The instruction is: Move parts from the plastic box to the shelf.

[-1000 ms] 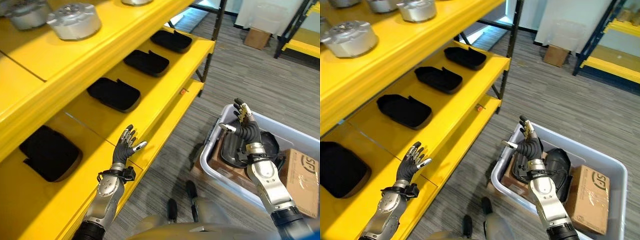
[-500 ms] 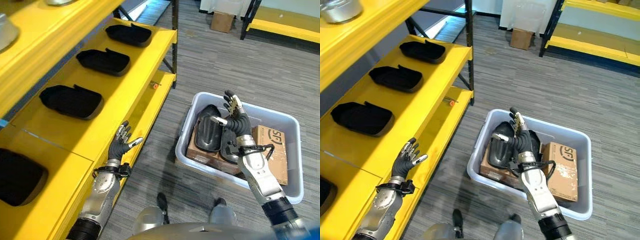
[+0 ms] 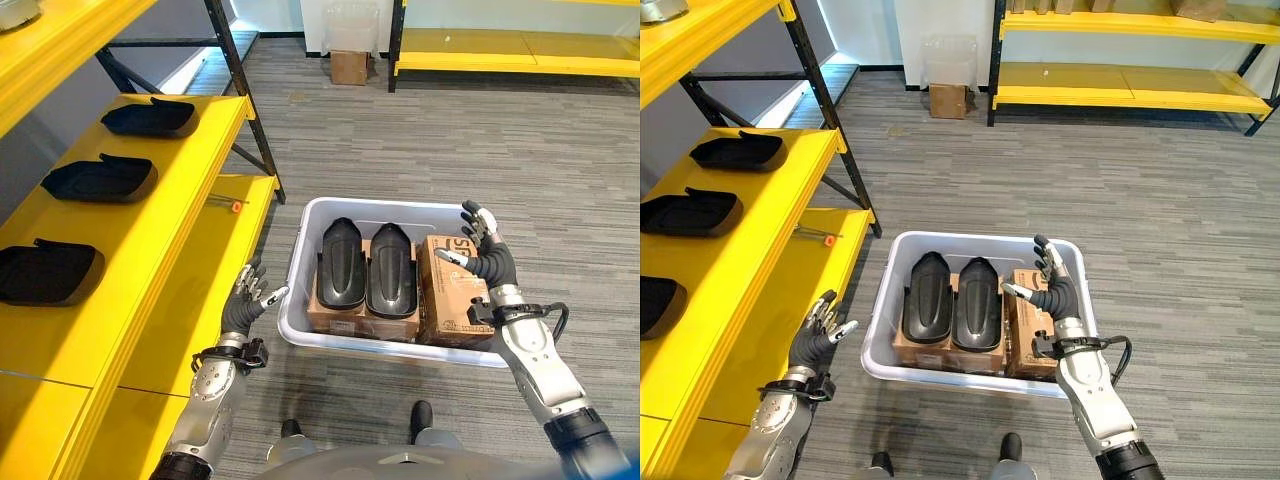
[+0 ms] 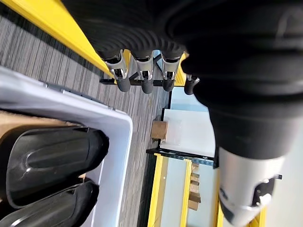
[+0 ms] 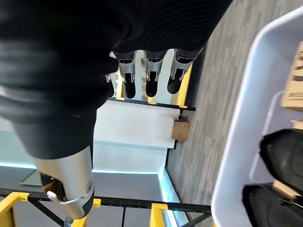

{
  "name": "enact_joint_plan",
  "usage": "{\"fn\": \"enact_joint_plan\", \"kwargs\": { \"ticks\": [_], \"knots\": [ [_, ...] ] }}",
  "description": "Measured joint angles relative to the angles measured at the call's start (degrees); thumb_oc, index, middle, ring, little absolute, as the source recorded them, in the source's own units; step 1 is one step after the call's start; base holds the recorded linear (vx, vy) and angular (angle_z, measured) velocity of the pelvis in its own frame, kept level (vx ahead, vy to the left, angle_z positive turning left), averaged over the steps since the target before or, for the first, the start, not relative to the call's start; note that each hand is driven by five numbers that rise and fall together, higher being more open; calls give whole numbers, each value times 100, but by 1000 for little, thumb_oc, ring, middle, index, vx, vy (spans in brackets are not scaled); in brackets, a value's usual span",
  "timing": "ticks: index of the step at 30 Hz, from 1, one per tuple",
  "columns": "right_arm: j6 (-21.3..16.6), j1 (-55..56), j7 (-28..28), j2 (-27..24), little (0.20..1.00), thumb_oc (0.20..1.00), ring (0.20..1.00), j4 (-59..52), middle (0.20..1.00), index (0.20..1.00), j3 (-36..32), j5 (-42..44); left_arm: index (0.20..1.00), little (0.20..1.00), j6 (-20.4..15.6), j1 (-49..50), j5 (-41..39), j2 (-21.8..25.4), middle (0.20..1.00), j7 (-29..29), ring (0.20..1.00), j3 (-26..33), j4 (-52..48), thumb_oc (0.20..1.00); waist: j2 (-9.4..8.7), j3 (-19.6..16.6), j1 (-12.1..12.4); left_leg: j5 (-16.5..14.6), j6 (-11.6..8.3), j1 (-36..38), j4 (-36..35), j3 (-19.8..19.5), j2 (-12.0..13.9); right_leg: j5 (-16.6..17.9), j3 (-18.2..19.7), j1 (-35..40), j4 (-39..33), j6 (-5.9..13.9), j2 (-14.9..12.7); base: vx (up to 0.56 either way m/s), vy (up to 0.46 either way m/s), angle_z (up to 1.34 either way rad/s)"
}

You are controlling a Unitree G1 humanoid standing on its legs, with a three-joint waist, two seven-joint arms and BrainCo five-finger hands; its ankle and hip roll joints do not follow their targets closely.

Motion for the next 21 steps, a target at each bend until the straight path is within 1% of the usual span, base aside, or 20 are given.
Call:
{"fn": "enact_joint_plan", "kwargs": {
  "ticks": [1,2,8,9,10,11,12,13,14,15,16,17,18,20,21],
  "knots": [
    [0,0,-1,1,1000,1000,1000,-3,1000,1000,-2,0,1000,1000,18,4,0,9,1000,0,1000,-21,0,1000,-2,0,1,3,-5,1,-1,15,-5,35,11,19,-45,4,1,41,-108,-3],
    [0,4,0,-1,1000,1000,1000,-7,1000,1000,-4,0,1000,1000,32,21,1,10,1000,-16,1000,-57,0,1000,0,0,-26,4,-6,7,4,22,0,66,11,29,-52,-33,3,35,-96,-3],
    [-1,13,-6,-9,1000,1000,1000,-23,1000,1000,-34,0,1000,1000,39,38,1,10,1000,-66,1000,-106,3,1000,53,33,-40,19,4,-61,67,17,64,44,20,-14,-42,-38,65,-15,-121,0],
    [-20,23,-9,-8,1000,1000,1000,-18,1000,1000,-47,0,1000,1000,38,41,1,16,1000,-86,1000,-122,21,1000,76,70,-43,31,-11,-285,368,-62,125,-38,-24,-116,124,-121,74,-95,-139,24],
    [-22,33,-5,-5,1000,1000,1000,-11,1000,1000,-65,2,1000,1000,37,-158,1,142,1000,-88,1000,-153,34,1000,-2,332,42,64,15,-859,1329,-576,275,-575,-24,-631,1080,-313,48,-80,9,24],
    [-22,34,-4,-3,1000,1000,1000,-11,1000,1000,-64,2,1000,1000,37,-166,1,185,1000,-87,1000,-154,36,1000,-25,380,69,163,47,-997,1538,-687,300,-617,-21,-667,1152,-361,56,-52,43,16],
    [-31,0,-10,26,1000,1000,1000,-18,1000,1000,-81,16,1000,1000,34,-149,-4,238,1000,-83,1000,-169,53,1000,-211,496,77,386,34,-1273,1766,-1381,209,-598,118,-702,1089,-420,-59,-3,118,-3],
    [-42,-119,-11,124,1000,1000,1000,-19,1000,1000,-131,54,1000,1000,36,-178,-4,234,1000,-85,1000,-192,63,1000,-247,523,73,250,-155,-1433,1625,-1864,134,-561,123,-804,1066,-437,-101,-5,171,-16],
    [-77,-308,-28,140,1000,1000,1000,-21,1000,1000,-163,151,1000,1000,35,-267,-4,210,1000,-82,1000,-269,87,1000,-260,617,14,228,-188,-1324,785,-1934,235,-492,217,-956,1053,-418,-111,3,251,-24],
    [-87,-378,-50,108,1000,1000,1000,-29,1000,1000,-253,173,1000,1000,38,-414,-7,188,1000,-84,1000,-436,114,1000,-108,679,-11,220,-185,-1234,313,-1647,366,-471,220,-1055,1090,-424,-79,-1,314,-28],
    [-83,-405,-76,45,1000,1000,1000,-28,1000,1000,-286,199,1000,1000,37,-502,-5,182,1000,-90,1000,-537,105,1000,-84,774,-49,192,-144,-1165,178,-1530,376,-458,248,-1087,1086,-404,-70,22,283,-29],
    [-86,-403,-82,61,1000,1000,1000,-27,1000,1000,-365,245,1000,1000,31,-549,-7,156,1000,-89,1000,-551,103,1000,52,825,-155,183,-129,-1065,171,-1498,299,-386,374,-1118,1029,-306,-34,-9,481,-64],
    [-104,-322,-104,100,1000,1000,1000,-19,1000,1000,-501,368,1000,1000,40,-575,-9,190,1000,-91,1000,-542,118,1000,269,954,-355,151,-292,-761,-10,-992,0,-98,476,-1183,865,-156,-39,-35,426,-70],
    [-121,-211,-104,188,1000,1000,1000,-54,1000,1000,-467,686,1000,1000,13,-835,-45,368,1000,-86,1000,-548,55,1000,-23,1160,-288,128,-210,-841,69,-689,-384,153,759,-1380,775,-11,-383,-66,287,-58],
    [-118,-187,-99,192,1000,1000,1000,-48,1000,1000,-367,761,1000,1000,13,-939,-46,442,1000,-86,1000,-542,54,1000,-96,1215,-291,89,-152,-900,105,-626,-528,309,763,-1379,596,-9,-516,-52,145,-30]
  ]
}}
